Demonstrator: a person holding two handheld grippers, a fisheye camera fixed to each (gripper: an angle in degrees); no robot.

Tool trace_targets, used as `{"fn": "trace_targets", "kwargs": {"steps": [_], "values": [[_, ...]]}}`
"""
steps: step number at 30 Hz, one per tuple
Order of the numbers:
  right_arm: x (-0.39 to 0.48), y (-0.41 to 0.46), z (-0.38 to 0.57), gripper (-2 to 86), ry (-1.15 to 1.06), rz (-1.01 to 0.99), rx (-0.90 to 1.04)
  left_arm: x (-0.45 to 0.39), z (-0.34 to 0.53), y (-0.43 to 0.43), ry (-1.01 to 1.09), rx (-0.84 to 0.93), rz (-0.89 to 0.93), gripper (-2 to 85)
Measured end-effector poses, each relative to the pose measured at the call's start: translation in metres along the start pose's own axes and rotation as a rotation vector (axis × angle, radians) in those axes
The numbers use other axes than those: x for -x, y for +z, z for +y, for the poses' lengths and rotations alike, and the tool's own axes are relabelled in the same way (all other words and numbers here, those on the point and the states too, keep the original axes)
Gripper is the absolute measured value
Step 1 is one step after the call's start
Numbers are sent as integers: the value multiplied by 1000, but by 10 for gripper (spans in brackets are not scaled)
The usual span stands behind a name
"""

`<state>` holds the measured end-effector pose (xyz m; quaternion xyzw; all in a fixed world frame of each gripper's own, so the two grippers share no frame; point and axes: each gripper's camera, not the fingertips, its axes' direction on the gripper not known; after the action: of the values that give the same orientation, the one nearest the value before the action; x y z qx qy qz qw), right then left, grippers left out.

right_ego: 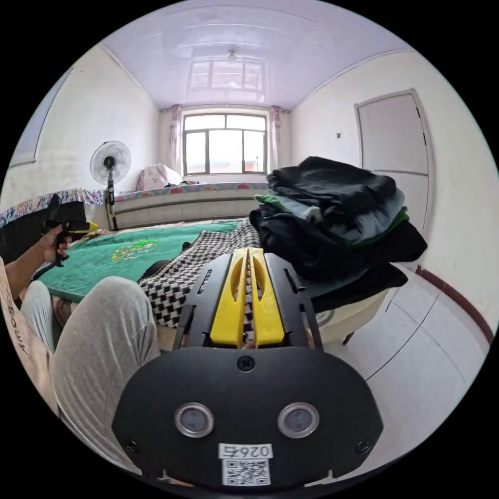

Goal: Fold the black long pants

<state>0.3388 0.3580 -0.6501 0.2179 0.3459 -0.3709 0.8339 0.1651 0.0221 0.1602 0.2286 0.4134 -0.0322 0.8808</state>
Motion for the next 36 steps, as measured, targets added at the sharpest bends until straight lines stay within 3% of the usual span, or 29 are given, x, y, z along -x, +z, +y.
{"fn": "trace_targets", "kwargs": {"steps": [3,8,15,21,23,26,29,33,36], "values": [[64,18,-34,-10,-169,-56,18,40,18,-94,-74,-120,-142,-10],[191,61,-119,-10,-429,-339,63,114,76,-241,-304,-207,-622,-8],[360,121,-178,-10,-607,-717,105,201,164,-357,-562,-108,-1055,49],[546,162,-187,-10,-841,-956,148,265,235,-452,-863,-473,-944,100],[620,172,-182,-12,-921,-1074,178,300,249,-477,-915,-573,-778,128],[701,181,-171,-15,-1008,-1178,249,333,245,-491,-929,-587,-646,137],[750,194,-164,-12,-1029,-1245,377,339,229,-494,-903,-501,-712,108],[725,213,-177,-13,-903,-1262,437,310,200,-482,-722,-560,-795,1],[638,227,-196,-13,-800,-1079,384,298,146,-447,-466,-583,-643,-8]]}}
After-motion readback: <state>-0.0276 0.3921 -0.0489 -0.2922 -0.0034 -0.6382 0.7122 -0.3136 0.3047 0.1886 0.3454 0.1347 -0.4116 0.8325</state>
